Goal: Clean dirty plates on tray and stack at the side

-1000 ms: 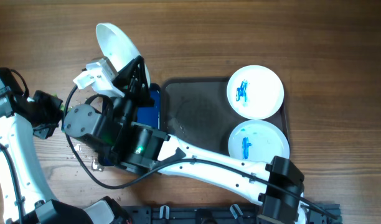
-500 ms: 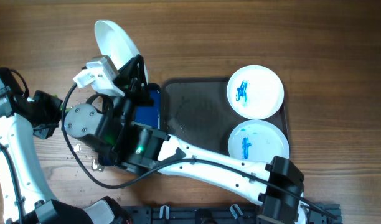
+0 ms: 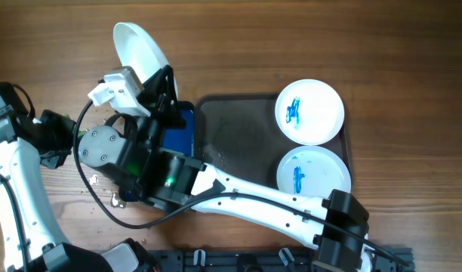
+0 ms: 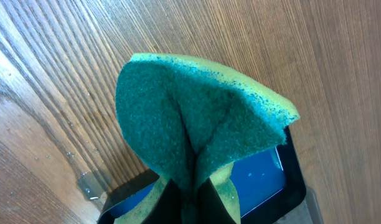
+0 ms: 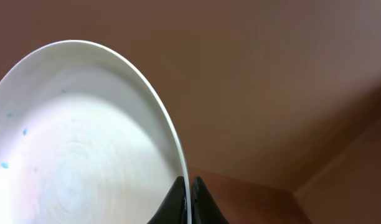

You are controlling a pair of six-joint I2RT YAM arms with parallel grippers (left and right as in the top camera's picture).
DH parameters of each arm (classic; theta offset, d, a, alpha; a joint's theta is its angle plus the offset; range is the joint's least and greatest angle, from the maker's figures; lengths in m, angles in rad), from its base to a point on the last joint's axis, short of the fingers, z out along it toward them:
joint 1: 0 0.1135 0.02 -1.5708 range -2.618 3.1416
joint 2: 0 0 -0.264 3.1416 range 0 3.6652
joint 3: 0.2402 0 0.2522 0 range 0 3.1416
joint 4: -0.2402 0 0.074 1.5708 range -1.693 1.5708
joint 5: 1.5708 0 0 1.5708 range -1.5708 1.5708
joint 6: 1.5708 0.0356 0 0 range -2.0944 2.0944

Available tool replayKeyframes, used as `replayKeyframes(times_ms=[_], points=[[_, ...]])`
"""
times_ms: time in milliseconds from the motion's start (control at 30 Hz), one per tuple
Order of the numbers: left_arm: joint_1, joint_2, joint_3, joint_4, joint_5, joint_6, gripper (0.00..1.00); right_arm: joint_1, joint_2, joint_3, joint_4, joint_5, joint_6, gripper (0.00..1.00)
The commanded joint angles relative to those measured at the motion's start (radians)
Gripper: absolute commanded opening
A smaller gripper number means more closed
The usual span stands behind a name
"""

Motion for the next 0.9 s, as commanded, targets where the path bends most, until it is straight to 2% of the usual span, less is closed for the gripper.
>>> replayKeyframes(times_ms=[0,133,200,367,600,667,800,867], points=[[0.005,-0.024,0.027,0.003,0.012,0.023,0.04,-0.003,0.004,0.024,0.018,-0.017,-0.035,0.04],[0.005,-0.024,0.027,0.003,0.012,0.023,0.04,-0.003,0.004,0.024,0.018,-0.107,-0.154,0.04],[0.005,-0.024,0.027,0.003,0.012,0.023,0.04,-0.003,0.004,0.024,0.005,-0.239,-0.348,0.04],[0.005,-0.024,0.027,0.003,0.012,0.023,0.04,-0.003,0.004,0.024,-0.055,-0.344,-0.642,0.04],[0.005,-0.024,0.027,0.003,0.012,0.023,0.04,0.0,0.004,0.024,-0.14,-0.4,-0.78,0.04],[0.005,-0.024,0.027,0.003,0.012,0.023,0.04,0.0,0.004,0.024,-0.133,-0.398,-0.843,0.04],[0.005,-0.024,0.027,0.002,0.012,0.023,0.04,0.0,0.004,0.024,-0.115,-0.395,-0.853,0.04],[0.005,-0.024,0.027,0.002,0.012,0.023,0.04,0.0,0.004,0.024,-0.115,-0.394,-0.905,0.04]])
